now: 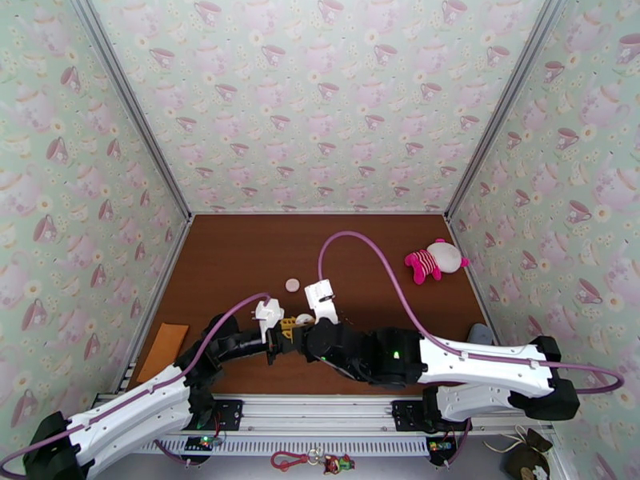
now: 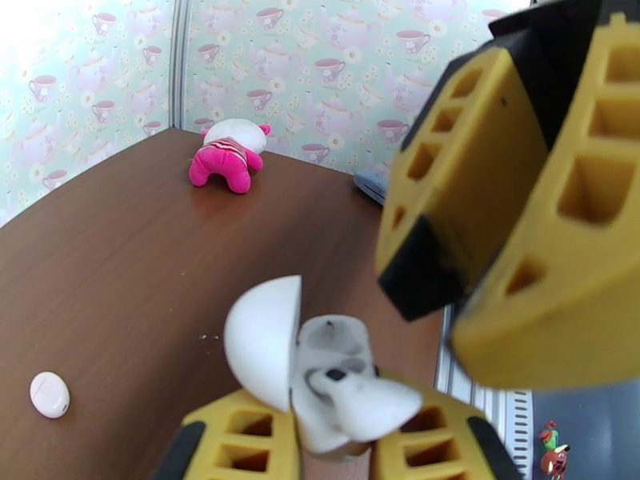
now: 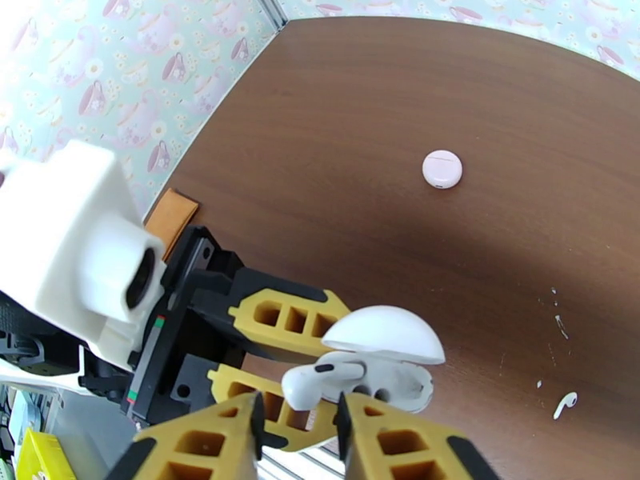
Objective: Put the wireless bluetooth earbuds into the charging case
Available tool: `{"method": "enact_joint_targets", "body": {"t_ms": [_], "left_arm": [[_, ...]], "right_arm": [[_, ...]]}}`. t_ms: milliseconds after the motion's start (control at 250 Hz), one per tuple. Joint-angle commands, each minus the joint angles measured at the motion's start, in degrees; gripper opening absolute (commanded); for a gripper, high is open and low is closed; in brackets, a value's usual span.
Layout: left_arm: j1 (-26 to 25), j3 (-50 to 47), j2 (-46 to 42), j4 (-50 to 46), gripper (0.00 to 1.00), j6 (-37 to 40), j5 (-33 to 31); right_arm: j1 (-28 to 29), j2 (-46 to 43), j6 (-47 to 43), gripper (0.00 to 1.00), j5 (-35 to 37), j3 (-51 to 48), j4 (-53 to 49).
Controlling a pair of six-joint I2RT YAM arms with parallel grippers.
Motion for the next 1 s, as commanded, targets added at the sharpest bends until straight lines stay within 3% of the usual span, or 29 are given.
{"method": "enact_joint_targets", "body": {"t_ms": [0,456,996], "left_arm": [[-0.35,-0.46,-0.10,1.88,0.00,1.47,1.26],[-0.87,-0.49,-0.15,1.18,0.00,2.35,1.23],[-0.95,-0.38,-0.40,0.90,0.00,2.96,1.40]], "right_arm": [[0.23,1.39,-2.59,0.33,1.23,1.90,-2.09],[0.93,3.57,-2.02,0.34,6.37,4.15,-5.87],[0.32,2.60,0.55,0.33,6.14,3.66,-7.03]]}}
